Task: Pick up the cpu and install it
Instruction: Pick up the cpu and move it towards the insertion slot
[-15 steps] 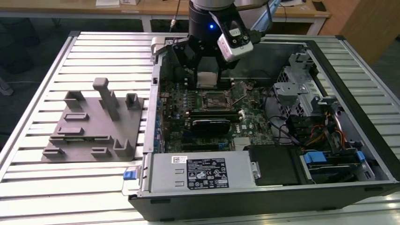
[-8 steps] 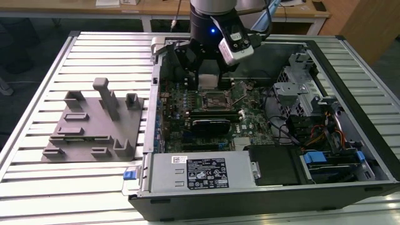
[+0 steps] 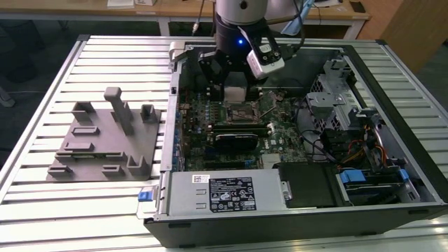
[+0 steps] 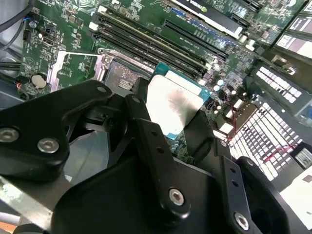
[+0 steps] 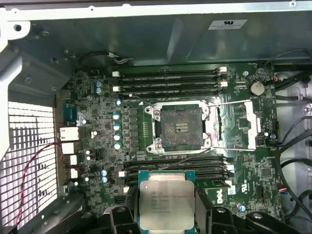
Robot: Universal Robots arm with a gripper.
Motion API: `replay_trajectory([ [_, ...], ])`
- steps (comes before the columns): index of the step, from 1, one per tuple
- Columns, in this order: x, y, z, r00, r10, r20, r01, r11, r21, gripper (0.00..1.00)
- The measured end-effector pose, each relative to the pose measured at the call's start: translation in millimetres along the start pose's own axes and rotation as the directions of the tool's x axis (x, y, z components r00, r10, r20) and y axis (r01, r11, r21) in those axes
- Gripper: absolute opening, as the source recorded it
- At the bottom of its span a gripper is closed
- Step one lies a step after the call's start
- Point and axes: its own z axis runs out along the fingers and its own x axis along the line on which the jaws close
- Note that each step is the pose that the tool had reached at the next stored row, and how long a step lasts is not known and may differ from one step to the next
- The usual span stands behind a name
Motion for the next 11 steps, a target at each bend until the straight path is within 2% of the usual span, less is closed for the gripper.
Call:
replay_trajectory([
  [11, -3.8, 2.9, 15.6, 1.0000, 0.000, 0.0001, 0.000, 1.0000, 0.0013, 0.54],
])
